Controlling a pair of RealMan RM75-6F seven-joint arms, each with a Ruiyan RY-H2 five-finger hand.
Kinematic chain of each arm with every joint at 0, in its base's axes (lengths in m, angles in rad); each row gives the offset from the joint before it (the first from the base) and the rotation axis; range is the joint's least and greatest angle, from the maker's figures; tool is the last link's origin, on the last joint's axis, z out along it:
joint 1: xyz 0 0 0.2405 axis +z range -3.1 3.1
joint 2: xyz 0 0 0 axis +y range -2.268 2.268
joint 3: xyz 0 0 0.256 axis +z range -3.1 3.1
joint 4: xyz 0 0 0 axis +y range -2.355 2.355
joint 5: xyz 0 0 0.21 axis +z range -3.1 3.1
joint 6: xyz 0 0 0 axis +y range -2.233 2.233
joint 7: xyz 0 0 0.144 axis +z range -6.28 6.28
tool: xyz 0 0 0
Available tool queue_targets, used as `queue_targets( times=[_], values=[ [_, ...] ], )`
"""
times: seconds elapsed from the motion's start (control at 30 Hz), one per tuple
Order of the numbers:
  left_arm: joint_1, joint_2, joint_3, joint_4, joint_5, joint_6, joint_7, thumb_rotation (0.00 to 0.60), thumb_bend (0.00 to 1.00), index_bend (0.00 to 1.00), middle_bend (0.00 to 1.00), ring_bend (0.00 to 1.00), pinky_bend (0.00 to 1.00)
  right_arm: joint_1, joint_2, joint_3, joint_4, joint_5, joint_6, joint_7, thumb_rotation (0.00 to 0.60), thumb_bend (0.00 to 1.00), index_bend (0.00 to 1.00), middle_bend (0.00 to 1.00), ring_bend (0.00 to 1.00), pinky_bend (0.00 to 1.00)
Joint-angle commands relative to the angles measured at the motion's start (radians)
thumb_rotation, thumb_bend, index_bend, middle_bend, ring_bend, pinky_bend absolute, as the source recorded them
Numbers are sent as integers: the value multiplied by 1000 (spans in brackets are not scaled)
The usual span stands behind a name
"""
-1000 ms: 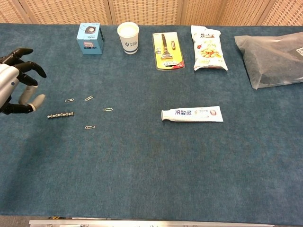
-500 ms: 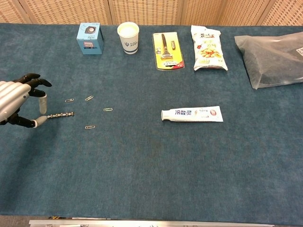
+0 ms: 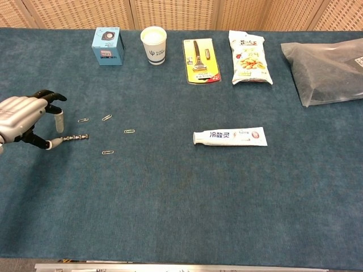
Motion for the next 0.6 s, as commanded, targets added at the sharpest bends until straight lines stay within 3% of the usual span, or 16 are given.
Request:
queue_targets(
  times=[0.03,0.6],
  values=[
    [-12,-16,-5,17,-17,-5,3,600,223,509,117,0,161,0,1,1,0,1,1,2,600,330,248,165,137,326],
    [-49,-80,-11,100,-122,-8,17,600,197,508,113,0,155,-2,4,0,-1,-4,6,9,600,329,248,165,137,326]
  ],
)
